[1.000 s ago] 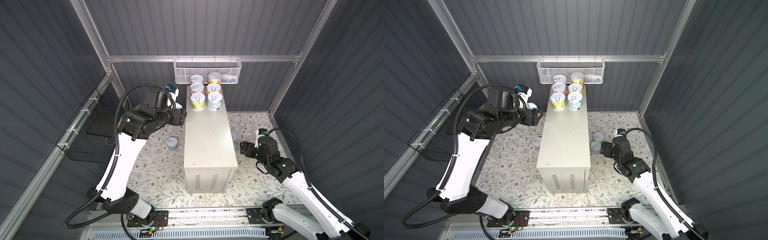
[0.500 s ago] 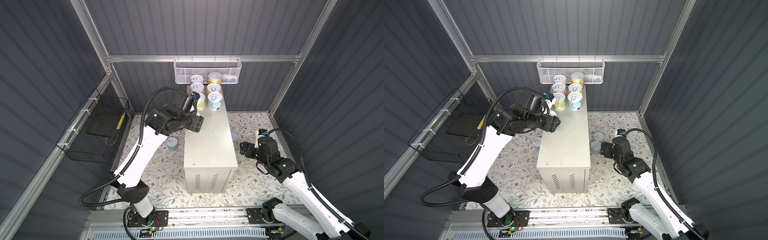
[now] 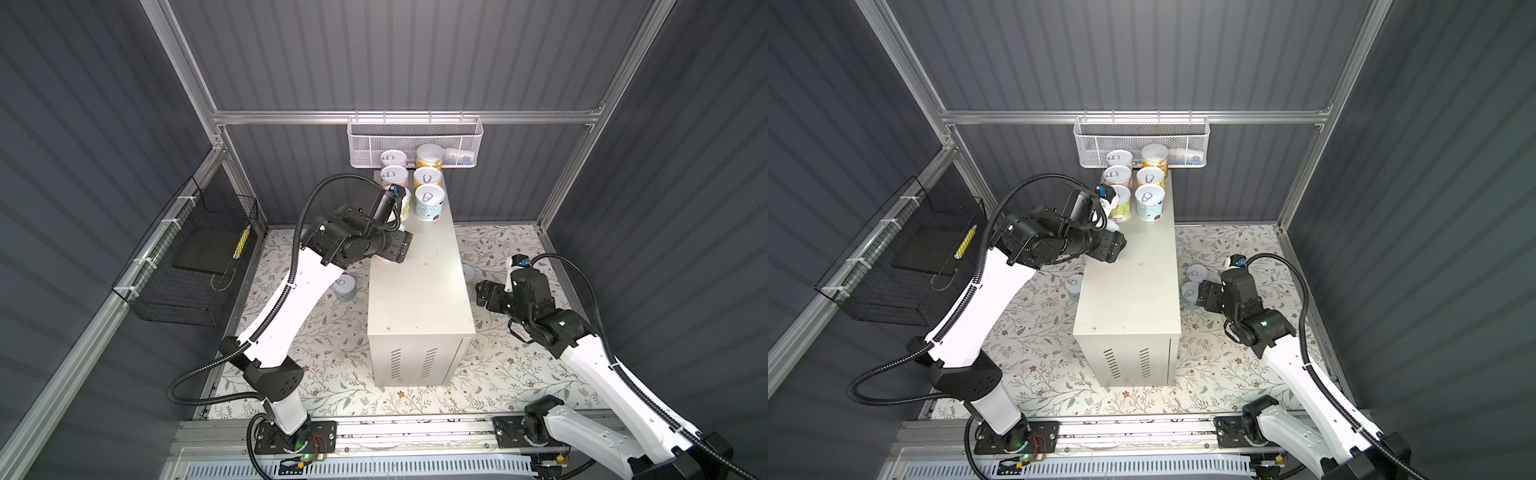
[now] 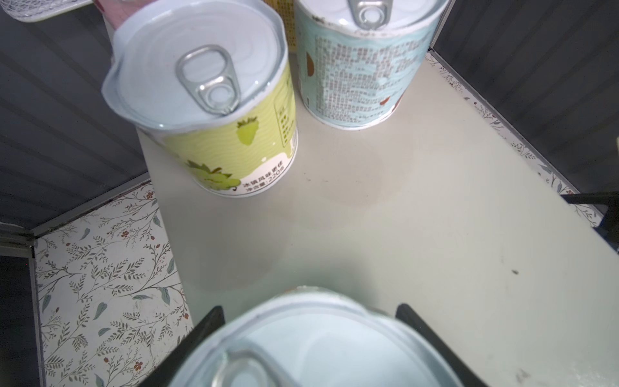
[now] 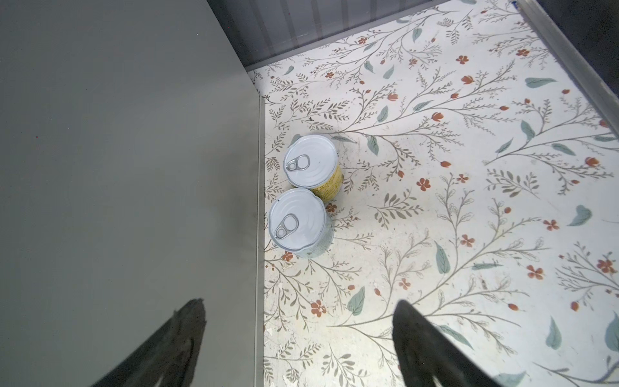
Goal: Place and organize the canned foods onto the counter
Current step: 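Lower the orange-labeled can onto the cabinet top beside the green can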
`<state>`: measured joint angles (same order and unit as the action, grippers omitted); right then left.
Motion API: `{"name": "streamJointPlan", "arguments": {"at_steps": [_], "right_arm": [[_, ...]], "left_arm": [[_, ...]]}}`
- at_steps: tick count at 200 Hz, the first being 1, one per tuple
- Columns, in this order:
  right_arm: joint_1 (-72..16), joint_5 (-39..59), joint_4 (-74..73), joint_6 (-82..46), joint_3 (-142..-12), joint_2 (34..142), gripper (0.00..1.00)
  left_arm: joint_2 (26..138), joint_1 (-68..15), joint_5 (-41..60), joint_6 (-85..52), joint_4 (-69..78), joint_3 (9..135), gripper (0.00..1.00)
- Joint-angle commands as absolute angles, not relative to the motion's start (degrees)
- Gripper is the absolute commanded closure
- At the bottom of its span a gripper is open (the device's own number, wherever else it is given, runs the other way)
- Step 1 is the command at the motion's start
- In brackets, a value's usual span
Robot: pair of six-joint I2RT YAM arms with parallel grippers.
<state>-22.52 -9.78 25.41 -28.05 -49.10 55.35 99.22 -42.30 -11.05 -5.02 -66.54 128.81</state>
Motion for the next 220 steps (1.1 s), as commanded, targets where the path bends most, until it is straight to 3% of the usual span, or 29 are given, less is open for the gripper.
{"name": "streamJointPlan", "arguments": {"at_steps": [1,22,26,34,38,40,47,70,115,161,206,220], "right_arm": [[-22.32,-9.31,24.48,-28.03,-50.01,55.28,0.11],[-22.28,-9.35,24.37,-28.11,-50.01,55.31,0.12],[-22.32,-9.31,24.22,-28.11,-49.97,55.29,0.11],[-22.32,-9.17,24.25,-28.17,-50.01,55.36,0.11],[-22.31,-9.15,24.26,-28.27,-50.01,55.29,0.11],[-22.28,-9.14,24.26,-28.27,-50.01,55.28,0.11],[-22.32,-9.17,24.35,-28.3,-50.05,55.2,0.11],[-22.32,-9.31,24.57,-28.5,-50.1,54.59,0.12],[-22.31,-9.63,24.86,-28.29,-50.7,53.94,0.12],[-22.32,-8.82,24.54,-28.34,-51.54,55.81,0.12],[-22.33,-6.63,23.91,-29.03,-52.56,57.96,0.12],[-22.32,-6.3,23.51,-29.09,-52.82,58.16,0.12]], "left_arm": [[100.27,-42.5,-9.91,-4.04,-64.83,130.17,1.0],[100.82,-42.52,-9.74,-4.07,-64.28,130.17,1.0],[101.05,-42.54,-9.71,-3.97,-64.33,130.28,0.95],[101.37,-42.47,-9.9,-3.84,-64.32,130.3,0.78],[101.5,-42.53,-9.86,-3.81,-64.31,130.34,0.65],[101.58,-42.49,-9.91,-3.74,-64.32,130.41,0.53],[101.71,-42.44,-9.84,-3.63,-64.27,130.43,0.37],[101.87,-42.49,-10.9,-3.49,-64.73,130.96,0.01],[99.18,-42.45,-12.36,-1.82,-64.26,131.18,0.0],[93.16,-42.48,-4.79,0.79,-64.58,128.63,0.0],[84.26,-42.45,-2.72,-2.45,-61.01,115.82,0.01],[81.74,-42.45,-3.25,-3.41,-59.06,111.25,0.06]]}}
